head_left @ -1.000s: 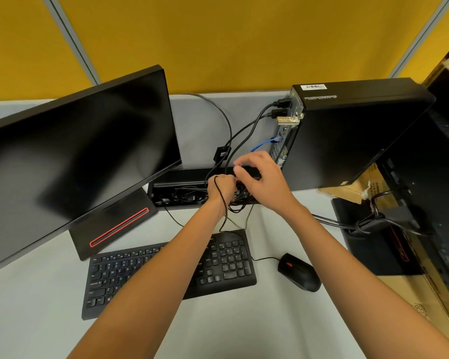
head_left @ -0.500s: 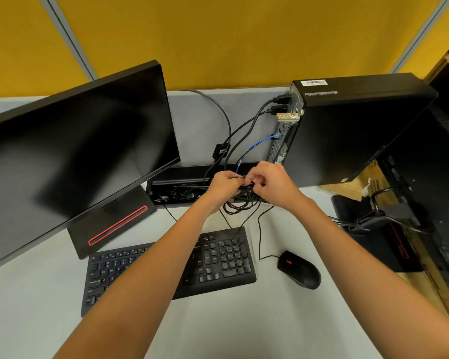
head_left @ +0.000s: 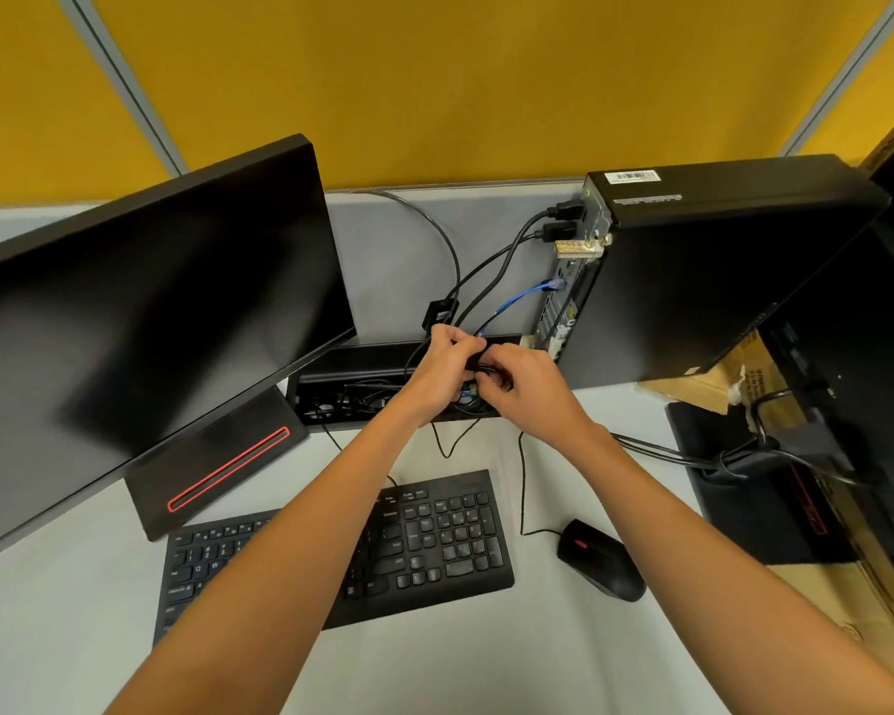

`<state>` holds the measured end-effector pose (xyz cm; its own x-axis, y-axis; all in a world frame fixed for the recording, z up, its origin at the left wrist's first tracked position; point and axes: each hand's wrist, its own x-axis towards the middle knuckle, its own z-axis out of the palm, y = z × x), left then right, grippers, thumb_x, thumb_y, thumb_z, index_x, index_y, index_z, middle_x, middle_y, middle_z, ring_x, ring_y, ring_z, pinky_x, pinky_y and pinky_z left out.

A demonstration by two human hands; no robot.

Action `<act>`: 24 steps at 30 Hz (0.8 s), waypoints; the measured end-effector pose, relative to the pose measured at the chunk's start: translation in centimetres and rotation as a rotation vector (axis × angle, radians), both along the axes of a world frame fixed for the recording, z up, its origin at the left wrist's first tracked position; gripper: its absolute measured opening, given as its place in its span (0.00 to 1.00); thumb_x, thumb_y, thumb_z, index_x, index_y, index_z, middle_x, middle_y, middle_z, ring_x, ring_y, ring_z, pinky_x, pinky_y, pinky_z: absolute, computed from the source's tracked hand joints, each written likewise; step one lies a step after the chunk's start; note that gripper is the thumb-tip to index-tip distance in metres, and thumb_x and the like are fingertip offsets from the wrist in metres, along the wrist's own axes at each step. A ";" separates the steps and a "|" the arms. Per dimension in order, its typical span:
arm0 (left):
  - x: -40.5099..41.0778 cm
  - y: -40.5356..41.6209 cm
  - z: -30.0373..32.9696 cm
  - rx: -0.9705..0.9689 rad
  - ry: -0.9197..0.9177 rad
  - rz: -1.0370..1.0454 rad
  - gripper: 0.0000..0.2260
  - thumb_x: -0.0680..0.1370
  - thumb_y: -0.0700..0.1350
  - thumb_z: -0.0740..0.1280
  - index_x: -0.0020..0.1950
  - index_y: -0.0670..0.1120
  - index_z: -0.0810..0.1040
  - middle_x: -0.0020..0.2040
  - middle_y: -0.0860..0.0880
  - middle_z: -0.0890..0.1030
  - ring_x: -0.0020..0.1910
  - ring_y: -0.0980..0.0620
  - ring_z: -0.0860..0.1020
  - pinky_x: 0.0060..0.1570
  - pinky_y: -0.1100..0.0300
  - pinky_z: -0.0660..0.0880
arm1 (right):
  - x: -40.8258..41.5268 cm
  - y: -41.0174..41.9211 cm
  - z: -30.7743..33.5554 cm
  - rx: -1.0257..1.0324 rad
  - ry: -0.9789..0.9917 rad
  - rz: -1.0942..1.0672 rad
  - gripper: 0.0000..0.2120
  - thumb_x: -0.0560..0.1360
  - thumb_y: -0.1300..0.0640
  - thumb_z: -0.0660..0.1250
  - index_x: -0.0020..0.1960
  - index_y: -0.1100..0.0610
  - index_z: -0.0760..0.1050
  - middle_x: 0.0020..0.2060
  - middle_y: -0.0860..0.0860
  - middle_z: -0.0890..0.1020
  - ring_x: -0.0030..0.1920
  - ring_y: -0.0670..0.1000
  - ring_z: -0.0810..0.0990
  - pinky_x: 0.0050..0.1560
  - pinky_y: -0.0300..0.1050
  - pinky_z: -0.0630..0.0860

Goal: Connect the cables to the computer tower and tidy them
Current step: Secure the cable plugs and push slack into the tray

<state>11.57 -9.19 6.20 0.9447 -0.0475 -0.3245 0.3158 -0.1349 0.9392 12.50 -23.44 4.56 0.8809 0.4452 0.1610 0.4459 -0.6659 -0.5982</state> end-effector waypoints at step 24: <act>1.4 0.3 -2.1 0.938 -0.481 -0.359 0.12 0.79 0.44 0.58 0.53 0.54 0.80 0.30 0.55 0.76 0.34 0.49 0.77 0.37 0.57 0.74 | 4.5 -0.2 1.4 1.067 0.753 -0.544 0.11 0.81 0.59 0.59 0.43 0.61 0.76 0.37 0.54 0.81 0.37 0.47 0.79 0.49 0.41 0.79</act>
<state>12.98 -8.86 4.10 0.9623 -0.2710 0.0216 -0.2536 -0.8661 0.4308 17.05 -23.60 5.94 0.9254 -0.0085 -0.3788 -0.3628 0.2684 -0.8924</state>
